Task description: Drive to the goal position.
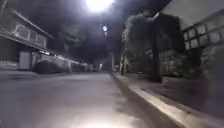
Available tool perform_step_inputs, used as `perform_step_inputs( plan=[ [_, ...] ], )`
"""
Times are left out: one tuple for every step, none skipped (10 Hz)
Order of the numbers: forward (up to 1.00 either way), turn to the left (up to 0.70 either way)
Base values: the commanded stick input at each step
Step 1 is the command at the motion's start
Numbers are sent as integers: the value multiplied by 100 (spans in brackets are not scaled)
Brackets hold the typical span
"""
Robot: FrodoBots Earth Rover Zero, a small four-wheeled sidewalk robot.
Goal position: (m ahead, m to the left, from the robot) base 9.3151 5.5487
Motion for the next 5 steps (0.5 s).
perform_step_inputs(
  plan=[
    [50, 0],
    [50, 0],
    [50, 0],
    [50, 0],
    [50, 0]
  ],
)
